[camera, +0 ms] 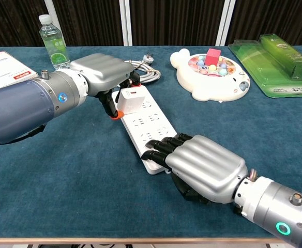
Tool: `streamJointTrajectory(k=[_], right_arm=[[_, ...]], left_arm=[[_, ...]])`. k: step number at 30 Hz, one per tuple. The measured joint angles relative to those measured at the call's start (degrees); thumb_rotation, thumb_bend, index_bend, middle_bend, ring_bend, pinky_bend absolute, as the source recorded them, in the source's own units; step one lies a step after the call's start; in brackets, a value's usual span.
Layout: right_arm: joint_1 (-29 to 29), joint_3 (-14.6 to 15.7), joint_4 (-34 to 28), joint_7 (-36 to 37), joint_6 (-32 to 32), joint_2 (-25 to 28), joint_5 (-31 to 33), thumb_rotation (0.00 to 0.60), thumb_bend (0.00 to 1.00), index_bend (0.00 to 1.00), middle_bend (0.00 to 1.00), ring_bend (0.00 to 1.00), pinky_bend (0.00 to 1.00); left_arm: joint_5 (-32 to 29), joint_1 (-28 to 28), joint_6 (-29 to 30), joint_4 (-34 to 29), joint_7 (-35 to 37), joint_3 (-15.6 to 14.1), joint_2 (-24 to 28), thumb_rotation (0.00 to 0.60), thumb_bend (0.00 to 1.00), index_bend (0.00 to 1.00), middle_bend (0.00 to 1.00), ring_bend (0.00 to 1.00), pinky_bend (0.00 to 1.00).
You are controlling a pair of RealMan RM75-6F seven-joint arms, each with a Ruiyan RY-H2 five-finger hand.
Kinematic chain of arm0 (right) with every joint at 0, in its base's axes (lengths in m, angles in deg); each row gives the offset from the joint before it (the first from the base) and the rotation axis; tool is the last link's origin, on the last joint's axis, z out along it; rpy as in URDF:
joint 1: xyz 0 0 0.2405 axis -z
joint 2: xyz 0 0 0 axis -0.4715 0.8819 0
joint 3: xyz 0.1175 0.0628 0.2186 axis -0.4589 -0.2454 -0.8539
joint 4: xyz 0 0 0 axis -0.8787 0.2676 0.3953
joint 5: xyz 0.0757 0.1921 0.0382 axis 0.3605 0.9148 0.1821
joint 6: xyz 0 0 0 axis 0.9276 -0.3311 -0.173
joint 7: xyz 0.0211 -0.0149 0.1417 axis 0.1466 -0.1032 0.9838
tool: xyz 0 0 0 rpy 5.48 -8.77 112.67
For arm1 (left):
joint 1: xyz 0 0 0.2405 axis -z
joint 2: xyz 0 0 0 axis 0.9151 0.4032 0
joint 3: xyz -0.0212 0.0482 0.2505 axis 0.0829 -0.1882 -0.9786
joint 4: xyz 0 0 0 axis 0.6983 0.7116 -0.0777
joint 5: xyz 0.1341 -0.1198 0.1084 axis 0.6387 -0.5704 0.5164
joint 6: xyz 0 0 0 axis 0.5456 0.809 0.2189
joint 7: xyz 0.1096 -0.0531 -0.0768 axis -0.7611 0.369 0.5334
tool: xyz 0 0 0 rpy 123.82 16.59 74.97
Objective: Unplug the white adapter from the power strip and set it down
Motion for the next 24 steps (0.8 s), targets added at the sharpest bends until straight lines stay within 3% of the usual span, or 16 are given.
streamJointTrajectory(k=[24], right_arm=[[0.3, 0.7, 0.0, -0.3, 0.2, -0.8, 0.0, 0.600, 0.97, 0.19, 0.19, 0.18, 0.19]], left_arm=[[2.3, -0.2, 0.5, -3.0, 0.0, 1.2, 1.1, 0.600, 0.31, 0.67, 0.72, 0.29, 0.20]])
